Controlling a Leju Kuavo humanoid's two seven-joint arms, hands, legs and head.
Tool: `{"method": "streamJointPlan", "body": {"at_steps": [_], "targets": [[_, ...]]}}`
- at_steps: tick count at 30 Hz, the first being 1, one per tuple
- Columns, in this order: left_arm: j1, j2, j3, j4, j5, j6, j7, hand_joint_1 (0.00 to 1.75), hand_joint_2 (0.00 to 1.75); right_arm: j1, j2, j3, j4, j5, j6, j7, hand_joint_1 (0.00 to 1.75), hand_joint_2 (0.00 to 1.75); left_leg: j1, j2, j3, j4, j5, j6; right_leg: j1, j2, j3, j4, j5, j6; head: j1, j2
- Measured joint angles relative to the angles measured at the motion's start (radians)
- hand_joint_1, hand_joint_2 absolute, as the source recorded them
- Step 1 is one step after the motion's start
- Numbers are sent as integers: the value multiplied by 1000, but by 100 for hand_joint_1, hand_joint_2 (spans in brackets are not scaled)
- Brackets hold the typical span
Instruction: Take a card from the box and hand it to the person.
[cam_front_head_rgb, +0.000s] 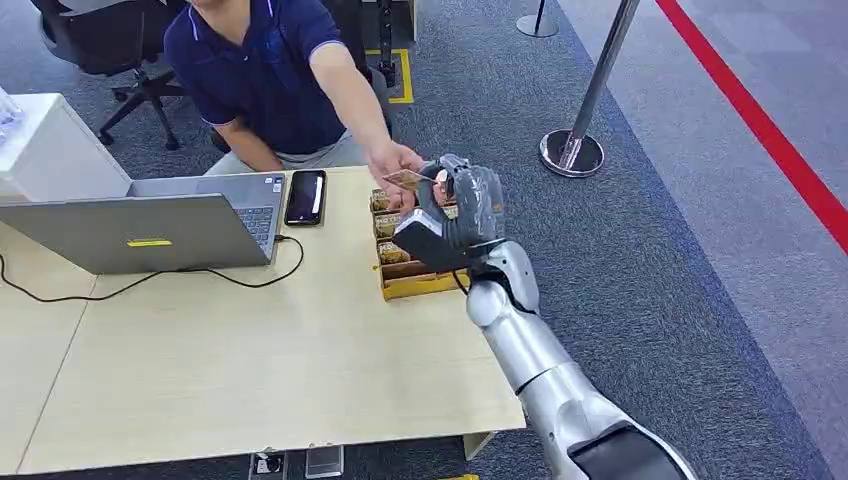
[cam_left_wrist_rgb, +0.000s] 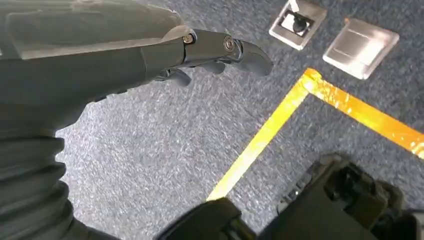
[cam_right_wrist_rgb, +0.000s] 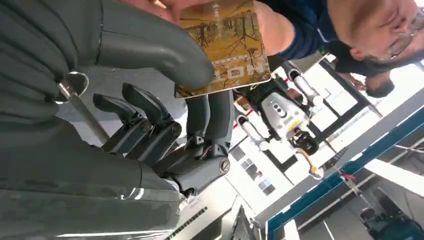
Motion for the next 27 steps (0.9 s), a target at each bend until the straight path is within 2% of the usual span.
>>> {"method": "streamJointPlan", "body": {"at_steps": [6,7,9,10,11,27], "targets": [[1,-1,0,0,10,-40,-14,0,175,-18,24,22,26,-19,1,-9,175,175,0,0,0,0,0,0,0,0,0,0,0,0,-1,0],[1,-1,0,0,9,-40,-14,0,0,-20,25,25,28,-22,1,-9,175,175,0,0,0,0,0,0,0,0,0,0,0,0,0,0],[2,-1,0,0,8,-39,-15,0,0,-21,26,30,33,-35,1,-9,35,175,0,0,0,0,0,0,0,0,0,0,0,0,-1,0],[2,-1,0,0,8,-36,-15,0,0,-22,26,30,35,-39,1,-8,35,175,0,0,0,0,0,0,0,0,0,0,0,0,-1,0],[3,-1,0,0,7,-30,-13,0,0,-22,26,30,38,-44,1,-8,0,175,0,0,0,0,0,0,0,0,0,0,0,0,-1,0],[4,-1,0,0,-1,-18,7,0,0,-22,18,30,46,-60,-8,3,0,175,0,0,0,0,0,0,0,0,0,0,0,0,0,0]]}}
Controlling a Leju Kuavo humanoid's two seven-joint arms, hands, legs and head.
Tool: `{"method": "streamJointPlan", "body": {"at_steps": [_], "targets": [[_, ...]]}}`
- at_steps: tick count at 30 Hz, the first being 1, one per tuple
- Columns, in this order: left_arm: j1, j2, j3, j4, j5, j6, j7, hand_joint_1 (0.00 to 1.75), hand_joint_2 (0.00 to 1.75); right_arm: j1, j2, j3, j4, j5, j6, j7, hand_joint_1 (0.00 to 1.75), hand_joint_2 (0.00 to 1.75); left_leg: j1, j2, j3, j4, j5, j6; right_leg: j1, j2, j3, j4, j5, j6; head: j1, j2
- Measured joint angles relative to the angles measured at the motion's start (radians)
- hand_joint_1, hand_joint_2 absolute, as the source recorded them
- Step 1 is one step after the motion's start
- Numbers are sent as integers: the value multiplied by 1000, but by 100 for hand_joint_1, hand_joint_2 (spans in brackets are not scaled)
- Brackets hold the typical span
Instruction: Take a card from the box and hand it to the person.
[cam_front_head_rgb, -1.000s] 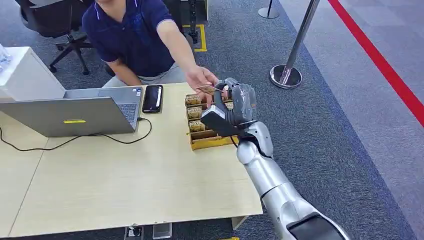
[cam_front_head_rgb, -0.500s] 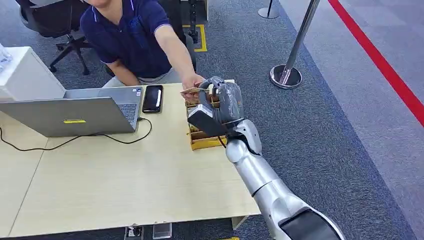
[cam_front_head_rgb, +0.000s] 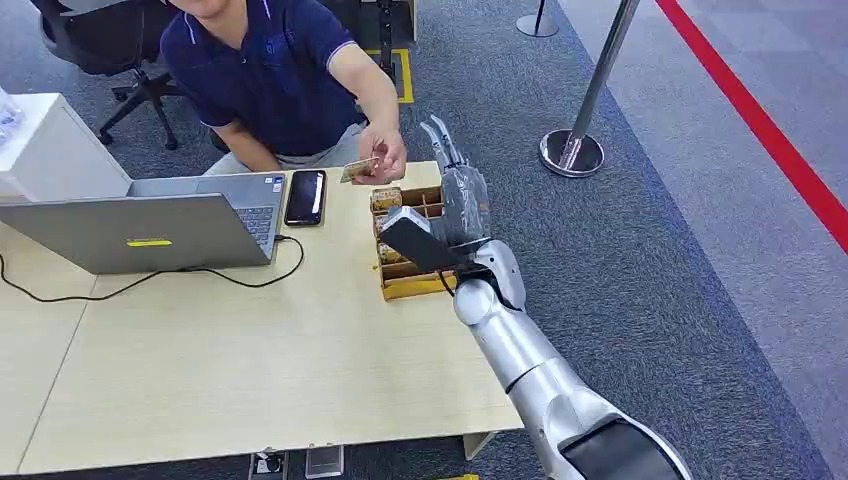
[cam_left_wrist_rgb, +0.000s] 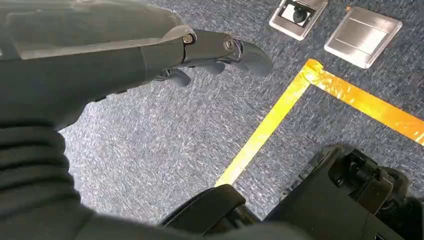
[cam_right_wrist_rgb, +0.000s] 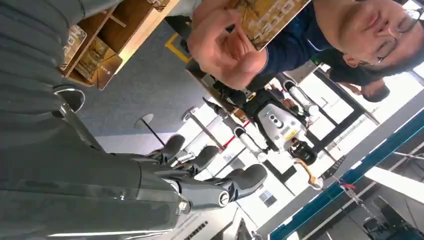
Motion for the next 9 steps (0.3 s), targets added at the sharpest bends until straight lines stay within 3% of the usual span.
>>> {"method": "streamJointPlan", "body": {"at_steps": [9], "targets": [[0,0,-1,0,-2,-10,0,0,0,0,-4,0,0,17,-6,25,0,175,0,0,0,0,0,0,0,0,0,0,0,0,0,0]]}}
